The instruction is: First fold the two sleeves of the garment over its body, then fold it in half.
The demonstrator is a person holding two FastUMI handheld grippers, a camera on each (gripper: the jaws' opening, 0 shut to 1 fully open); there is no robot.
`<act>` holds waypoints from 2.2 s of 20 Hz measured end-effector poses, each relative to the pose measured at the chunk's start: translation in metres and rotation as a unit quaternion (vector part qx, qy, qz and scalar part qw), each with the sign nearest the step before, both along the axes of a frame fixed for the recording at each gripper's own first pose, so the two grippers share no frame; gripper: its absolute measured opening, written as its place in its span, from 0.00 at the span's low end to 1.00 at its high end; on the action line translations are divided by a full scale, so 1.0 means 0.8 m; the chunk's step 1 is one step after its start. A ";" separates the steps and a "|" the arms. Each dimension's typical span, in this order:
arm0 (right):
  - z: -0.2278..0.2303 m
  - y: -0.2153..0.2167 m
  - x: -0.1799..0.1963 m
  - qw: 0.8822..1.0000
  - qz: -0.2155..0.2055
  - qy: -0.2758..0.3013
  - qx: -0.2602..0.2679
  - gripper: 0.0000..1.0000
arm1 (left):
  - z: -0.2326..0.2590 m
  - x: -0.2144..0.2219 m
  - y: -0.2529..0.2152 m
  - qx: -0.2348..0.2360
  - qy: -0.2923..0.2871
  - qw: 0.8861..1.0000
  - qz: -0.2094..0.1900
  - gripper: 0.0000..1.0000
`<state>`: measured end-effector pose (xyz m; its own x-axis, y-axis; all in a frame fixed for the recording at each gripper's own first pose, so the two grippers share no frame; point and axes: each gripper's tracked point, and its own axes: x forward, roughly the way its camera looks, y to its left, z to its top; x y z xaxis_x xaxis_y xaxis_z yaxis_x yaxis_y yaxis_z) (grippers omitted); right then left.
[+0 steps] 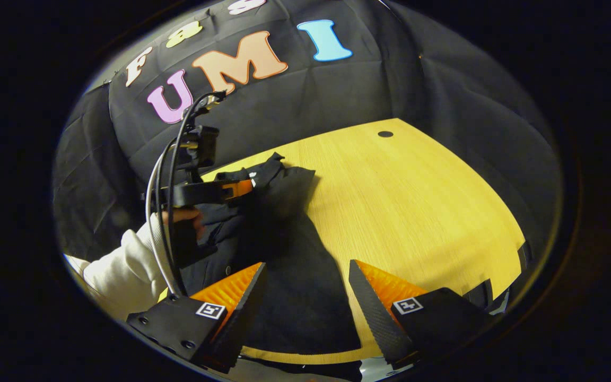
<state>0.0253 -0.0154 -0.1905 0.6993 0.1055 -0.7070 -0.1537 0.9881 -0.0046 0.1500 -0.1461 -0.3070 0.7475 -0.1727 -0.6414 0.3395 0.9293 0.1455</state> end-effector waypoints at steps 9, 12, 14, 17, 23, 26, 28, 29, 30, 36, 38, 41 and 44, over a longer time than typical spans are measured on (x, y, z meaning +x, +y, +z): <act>-0.048 0.006 -0.017 0.998 0.041 0.034 -0.026 0.99 | 0.059 -0.029 0.063 -0.025 -0.044 0.996 0.078 0.95; -0.084 -0.001 -0.036 0.996 0.050 0.062 -0.043 0.99 | 0.085 -0.084 0.132 -0.013 -0.054 0.992 0.112 0.95; -0.105 -0.006 -0.050 0.993 0.055 0.083 -0.059 0.99 | 0.087 -0.137 0.188 0.012 -0.049 0.989 0.142 0.95; -0.128 -0.010 -0.064 0.991 0.054 0.100 -0.075 0.99 | 0.068 -0.227 0.248 0.028 -0.024 0.980 0.194 0.94; -0.157 -0.012 -0.074 0.988 0.048 0.114 -0.096 0.97 | 0.011 -0.349 0.315 0.043 0.041 0.963 0.265 0.93; -0.162 -0.017 -0.078 0.984 0.063 0.112 -0.124 0.98 | -0.005 -0.356 0.322 0.037 0.049 0.960 0.275 0.94; -0.163 -0.018 -0.077 0.983 0.065 0.102 -0.136 0.98 | -0.015 -0.365 0.321 0.034 0.056 0.960 0.274 0.94; -0.163 -0.019 -0.078 0.983 0.064 0.100 -0.142 0.98 | -0.020 -0.375 0.319 0.031 0.060 0.960 0.271 0.94; -0.164 -0.019 -0.077 0.982 0.063 0.098 -0.147 0.98 | -0.026 -0.384 0.317 0.033 0.069 0.960 0.268 0.94; -0.166 -0.019 -0.078 0.984 0.052 0.084 -0.150 0.98 | -0.024 -0.378 0.314 0.047 0.029 0.968 0.245 0.93; -0.168 -0.020 -0.078 0.984 0.051 0.078 -0.151 0.96 | -0.026 -0.377 0.309 0.042 0.019 0.970 0.237 0.91; -0.168 -0.020 -0.079 0.983 0.053 0.088 -0.155 0.96 | -0.032 -0.374 0.296 0.042 0.033 0.976 0.210 0.68; -0.167 -0.012 -0.080 0.979 0.075 0.106 -0.160 0.90 | -0.032 -0.373 0.291 0.016 0.071 0.977 0.200 0.54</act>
<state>-0.0385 -0.0249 -0.3245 0.5279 -0.0553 -0.8475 -0.3281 0.9072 -0.2635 -0.1486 0.0871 -0.3325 0.6536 0.1359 -0.7445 -0.0300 0.9876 0.1539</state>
